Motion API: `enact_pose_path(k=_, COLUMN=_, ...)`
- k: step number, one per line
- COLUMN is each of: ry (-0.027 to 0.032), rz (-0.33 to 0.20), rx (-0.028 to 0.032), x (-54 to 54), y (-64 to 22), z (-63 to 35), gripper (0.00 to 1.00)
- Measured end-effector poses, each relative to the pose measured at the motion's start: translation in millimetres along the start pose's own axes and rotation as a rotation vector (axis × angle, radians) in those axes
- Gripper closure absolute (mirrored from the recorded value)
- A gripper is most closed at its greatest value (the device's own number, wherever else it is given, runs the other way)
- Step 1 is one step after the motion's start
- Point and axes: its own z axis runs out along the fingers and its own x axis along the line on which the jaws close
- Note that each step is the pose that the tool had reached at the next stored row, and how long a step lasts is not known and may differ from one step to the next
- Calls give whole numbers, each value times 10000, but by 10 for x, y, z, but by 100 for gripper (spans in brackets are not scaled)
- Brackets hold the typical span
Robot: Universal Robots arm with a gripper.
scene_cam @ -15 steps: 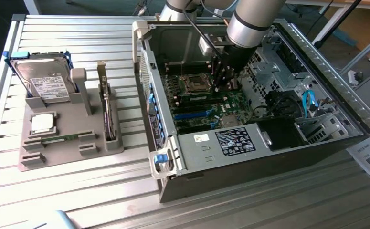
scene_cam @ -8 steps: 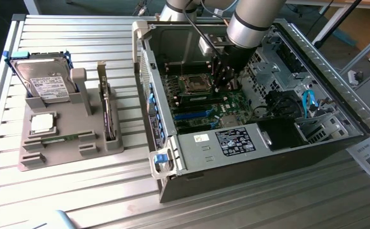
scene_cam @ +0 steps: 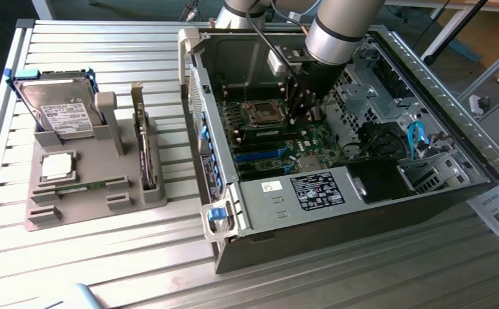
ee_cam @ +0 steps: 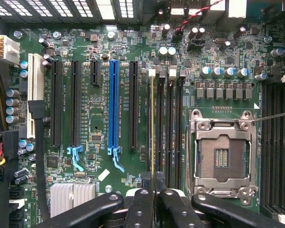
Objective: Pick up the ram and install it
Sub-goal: 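Insert the ram into the slot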
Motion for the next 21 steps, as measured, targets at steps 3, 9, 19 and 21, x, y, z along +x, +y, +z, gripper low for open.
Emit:
enact_pose_path(k=3, ry=2, rz=-1, rx=37, x=0, y=4, z=-1, gripper=88)
enact_pose_path(k=9, ry=2, rz=0, rx=64, x=-1, y=19, z=0, gripper=88)
enact_pose_path(k=19, ry=-1, rz=77, rx=65, x=-1, y=20, z=0, gripper=88)
enact_pose_path(k=21, ry=-1, rz=77, rx=65, x=-1, y=20, z=0, gripper=88)
